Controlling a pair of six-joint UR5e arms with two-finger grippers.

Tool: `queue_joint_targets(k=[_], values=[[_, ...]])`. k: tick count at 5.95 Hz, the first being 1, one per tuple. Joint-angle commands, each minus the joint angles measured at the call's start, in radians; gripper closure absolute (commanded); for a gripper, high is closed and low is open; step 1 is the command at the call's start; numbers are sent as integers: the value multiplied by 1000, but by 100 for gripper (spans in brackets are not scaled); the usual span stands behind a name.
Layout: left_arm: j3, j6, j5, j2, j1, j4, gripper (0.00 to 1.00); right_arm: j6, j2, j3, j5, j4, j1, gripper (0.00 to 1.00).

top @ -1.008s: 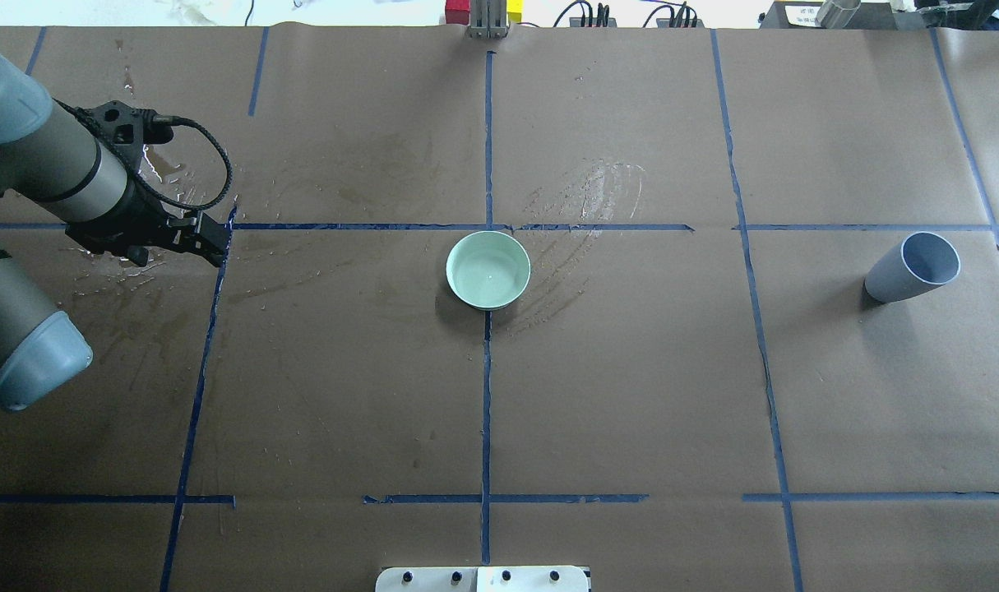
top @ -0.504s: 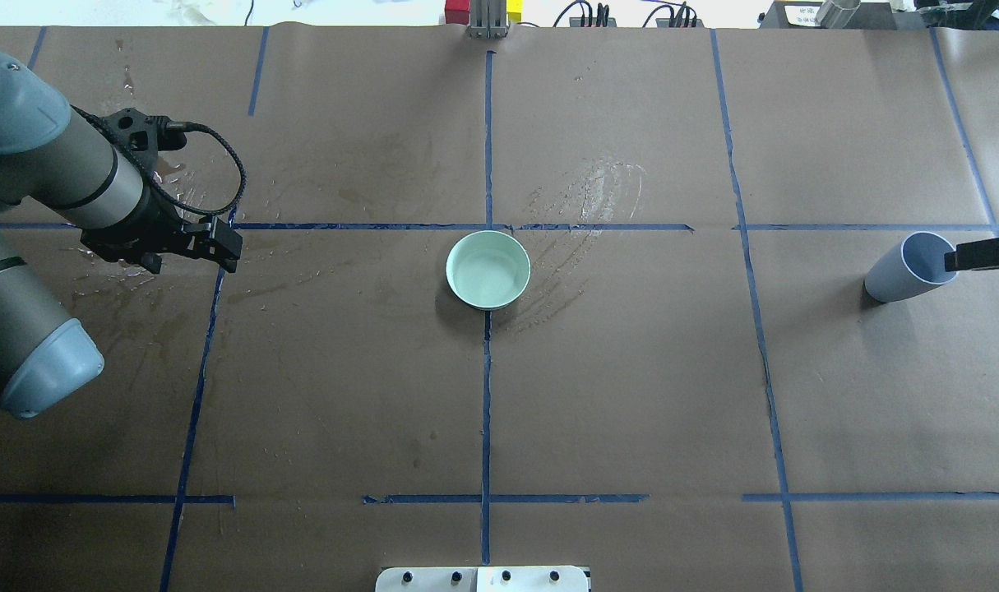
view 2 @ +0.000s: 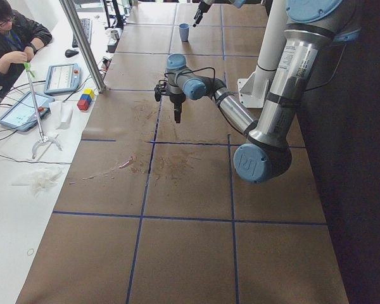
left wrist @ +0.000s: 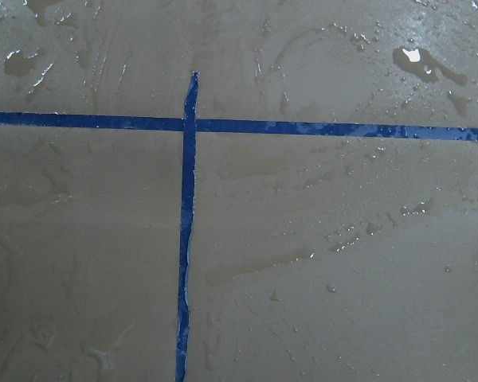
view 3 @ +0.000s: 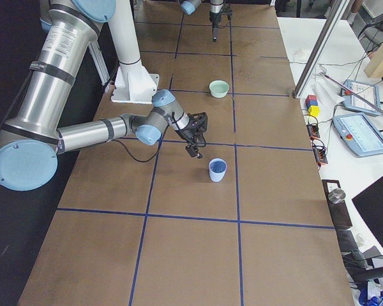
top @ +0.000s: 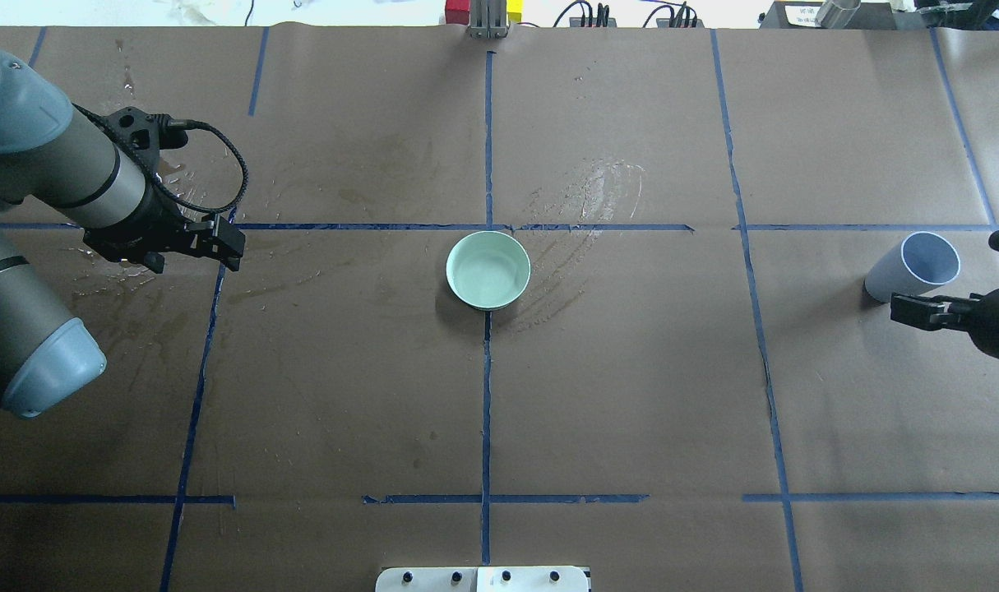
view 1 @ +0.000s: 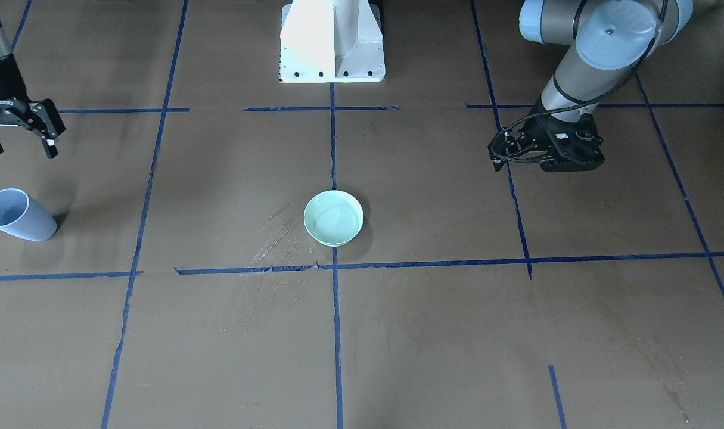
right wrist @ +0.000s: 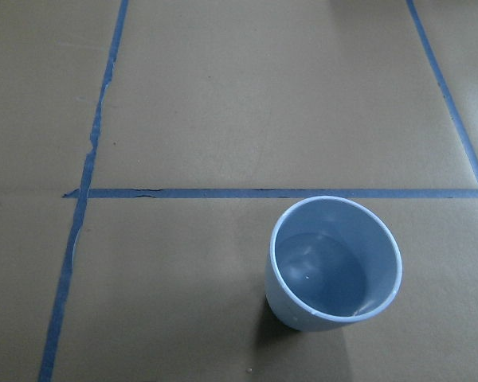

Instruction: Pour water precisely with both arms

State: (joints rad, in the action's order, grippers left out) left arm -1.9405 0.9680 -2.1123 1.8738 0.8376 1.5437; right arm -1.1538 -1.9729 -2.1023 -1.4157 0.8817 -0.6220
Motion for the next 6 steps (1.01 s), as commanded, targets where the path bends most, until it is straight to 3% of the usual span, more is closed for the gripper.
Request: queue_joint_targets(k=[1, 3, 6], values=[[2, 1, 0, 7, 0, 0, 0, -131, -6, 104, 296, -86, 175, 0], [2, 1, 0, 8, -2, 0, 0, -217, -6, 209, 485, -151, 241, 0], [-3, 3, 0, 8, -2, 0, 0, -297, 49, 304, 663, -153, 277, 0]])
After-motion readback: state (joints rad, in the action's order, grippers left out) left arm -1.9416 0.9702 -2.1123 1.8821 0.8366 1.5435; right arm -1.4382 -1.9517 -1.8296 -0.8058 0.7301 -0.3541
